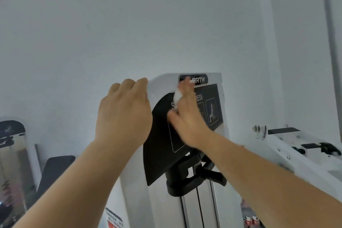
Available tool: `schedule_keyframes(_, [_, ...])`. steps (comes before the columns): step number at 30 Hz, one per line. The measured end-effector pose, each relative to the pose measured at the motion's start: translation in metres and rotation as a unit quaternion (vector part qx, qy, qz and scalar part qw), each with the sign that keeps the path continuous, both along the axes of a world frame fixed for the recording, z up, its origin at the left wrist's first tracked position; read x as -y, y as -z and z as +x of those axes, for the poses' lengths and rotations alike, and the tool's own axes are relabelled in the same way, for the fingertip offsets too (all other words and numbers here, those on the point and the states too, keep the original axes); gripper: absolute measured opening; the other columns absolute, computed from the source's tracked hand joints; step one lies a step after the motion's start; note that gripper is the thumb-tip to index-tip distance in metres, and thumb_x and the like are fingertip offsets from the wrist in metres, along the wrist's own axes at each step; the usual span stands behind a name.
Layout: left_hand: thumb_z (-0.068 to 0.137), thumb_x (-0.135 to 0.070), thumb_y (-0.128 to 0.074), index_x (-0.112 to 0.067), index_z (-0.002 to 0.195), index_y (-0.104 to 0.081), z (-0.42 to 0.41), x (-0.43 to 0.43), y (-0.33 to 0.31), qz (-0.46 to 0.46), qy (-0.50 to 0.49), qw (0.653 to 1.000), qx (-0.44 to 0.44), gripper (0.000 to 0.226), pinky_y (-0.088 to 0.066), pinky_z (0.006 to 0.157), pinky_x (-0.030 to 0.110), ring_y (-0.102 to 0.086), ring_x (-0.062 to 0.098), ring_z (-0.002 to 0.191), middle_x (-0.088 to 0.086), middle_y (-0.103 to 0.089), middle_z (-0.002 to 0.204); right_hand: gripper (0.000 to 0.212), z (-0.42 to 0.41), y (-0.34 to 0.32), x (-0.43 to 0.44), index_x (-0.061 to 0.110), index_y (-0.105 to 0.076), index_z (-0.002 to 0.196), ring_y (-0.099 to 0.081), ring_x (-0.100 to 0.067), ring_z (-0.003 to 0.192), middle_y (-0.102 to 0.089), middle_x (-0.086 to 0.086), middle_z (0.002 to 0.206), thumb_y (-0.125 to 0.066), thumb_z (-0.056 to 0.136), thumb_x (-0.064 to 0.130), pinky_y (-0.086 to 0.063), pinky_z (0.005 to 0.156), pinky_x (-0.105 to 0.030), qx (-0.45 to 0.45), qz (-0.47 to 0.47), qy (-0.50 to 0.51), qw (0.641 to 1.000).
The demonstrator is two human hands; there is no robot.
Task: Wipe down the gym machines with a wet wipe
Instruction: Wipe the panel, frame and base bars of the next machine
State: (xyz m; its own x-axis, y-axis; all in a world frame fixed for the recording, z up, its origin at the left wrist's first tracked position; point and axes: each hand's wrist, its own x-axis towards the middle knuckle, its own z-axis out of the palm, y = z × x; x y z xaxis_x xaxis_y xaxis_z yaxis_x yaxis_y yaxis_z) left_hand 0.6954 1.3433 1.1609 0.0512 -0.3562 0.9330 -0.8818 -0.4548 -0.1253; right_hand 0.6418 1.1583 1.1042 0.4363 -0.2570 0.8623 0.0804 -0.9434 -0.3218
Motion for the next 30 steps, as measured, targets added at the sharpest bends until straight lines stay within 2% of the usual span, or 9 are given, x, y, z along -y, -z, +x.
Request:
schedule_keyframes(2, [0.086, -0.006, -0.046, -0.003, 0.123, -0.061, 0.0, 0.001, -0.001, 0.017, -0.049, 0.998, 0.032, 0.04, -0.048, 0.059, 0.044, -0.058, 0.04, 0.08, 0.014, -0.064, 0.095, 0.092, -0.003, 0.02, 0.006, 0.004, 0.005, 0.161, 0.026, -0.029, 0.153, 0.023, -0.011, 0.168, -0.035, 0.097, 0.058, 0.011, 0.126, -0.047, -0.002, -0.165, -0.014, 0.986])
schedule_keyframes(3, [0.087, -0.006, -0.047, -0.002, 0.128, -0.059, -0.001, 0.002, -0.002, 0.029, -0.079, 0.995, 0.058, 0.043, -0.047, 0.059, 0.043, -0.058, 0.04, 0.08, 0.015, -0.064, 0.098, 0.091, -0.003, 0.018, 0.018, 0.005, 0.006, 0.161, 0.025, -0.029, 0.154, 0.022, -0.011, 0.168, -0.032, 0.099, 0.06, 0.009, 0.126, -0.049, 0.01, -0.18, -0.01, 0.984])
schedule_keyframes(8, [0.095, -0.017, -0.05, -0.001, 0.14, -0.05, -0.02, 0.024, -0.008, 0.08, -0.172, 0.975, 0.114, 0.048, -0.05, 0.069, 0.048, -0.058, 0.04, 0.09, 0.018, -0.061, 0.111, 0.08, 0.005, -0.039, 0.083, 0.015, 0.015, 0.16, 0.03, -0.021, 0.151, 0.028, -0.001, 0.166, -0.025, 0.104, 0.057, 0.006, 0.127, -0.05, 0.017, 0.138, -0.001, 0.99])
schedule_keyframes(10, [0.091, -0.019, -0.059, 0.0, 0.141, -0.049, -0.028, 0.04, -0.01, 0.09, -0.182, 0.972, 0.118, 0.054, -0.05, 0.079, 0.052, -0.057, 0.041, 0.098, 0.02, -0.06, 0.116, 0.081, 0.003, -0.058, 0.097, 0.014, 0.013, 0.16, 0.028, -0.024, 0.152, 0.026, -0.003, 0.167, -0.023, 0.104, 0.059, 0.004, 0.126, -0.052, 0.013, 0.156, 0.013, 0.988])
schedule_keyframes(16, [0.087, -0.021, -0.052, 0.004, 0.14, -0.05, -0.03, 0.079, -0.008, 0.12, -0.202, 0.962, 0.141, 0.059, -0.037, 0.109, 0.056, -0.049, 0.04, 0.129, 0.022, -0.053, 0.14, 0.088, -0.006, -0.003, 0.065, 0.011, 0.018, 0.159, 0.032, -0.027, 0.151, 0.032, -0.008, 0.164, -0.025, 0.101, 0.061, 0.014, 0.124, -0.05, -0.019, -0.17, -0.026, 0.985])
schedule_keyframes(18, [0.089, -0.022, -0.043, 0.003, 0.137, -0.054, -0.03, 0.081, -0.007, 0.106, -0.196, 0.966, 0.129, 0.056, -0.03, 0.11, 0.048, -0.048, 0.038, 0.129, 0.02, -0.054, 0.141, 0.088, -0.009, 0.006, 0.074, 0.015, 0.02, 0.159, 0.036, -0.024, 0.149, 0.036, -0.004, 0.163, -0.022, 0.1, 0.066, 0.014, 0.124, -0.049, -0.036, -0.115, -0.027, 0.992])
schedule_keyframes(21, [0.087, -0.026, -0.033, 0.0, 0.133, -0.058, -0.03, 0.081, -0.009, 0.087, -0.178, 0.974, 0.108, 0.058, -0.027, 0.108, 0.044, -0.049, 0.036, 0.127, 0.016, -0.055, 0.141, 0.096, -0.015, 0.007, 0.064, 0.019, 0.022, 0.158, 0.04, -0.021, 0.146, 0.039, -0.001, 0.161, -0.013, 0.09, 0.076, 0.012, 0.125, -0.051, -0.047, 0.135, -0.035, 0.989])
schedule_keyframes(27, [0.084, -0.019, -0.044, 0.003, 0.137, -0.052, -0.029, 0.084, -0.003, 0.098, -0.215, 0.963, 0.133, 0.058, -0.025, 0.111, 0.05, -0.04, 0.037, 0.13, 0.02, -0.048, 0.144, 0.093, -0.015, 0.074, -0.031, 0.019, 0.029, 0.155, 0.044, -0.018, 0.144, 0.044, 0.001, 0.158, -0.011, 0.093, 0.074, 0.022, 0.12, -0.041, -0.032, 0.04, -0.052, 0.997])
schedule_keyframes(30, [0.083, -0.014, -0.048, 0.002, 0.137, -0.052, -0.03, 0.083, -0.004, 0.1, -0.221, 0.961, 0.131, 0.057, -0.023, 0.11, 0.049, -0.038, 0.037, 0.129, 0.02, -0.047, 0.144, 0.091, -0.004, 0.07, -0.002, 0.019, 0.025, 0.157, 0.044, -0.018, 0.144, 0.041, 0.001, 0.161, -0.013, 0.095, 0.073, 0.017, 0.124, -0.046, -0.011, 0.159, -0.024, 0.987])
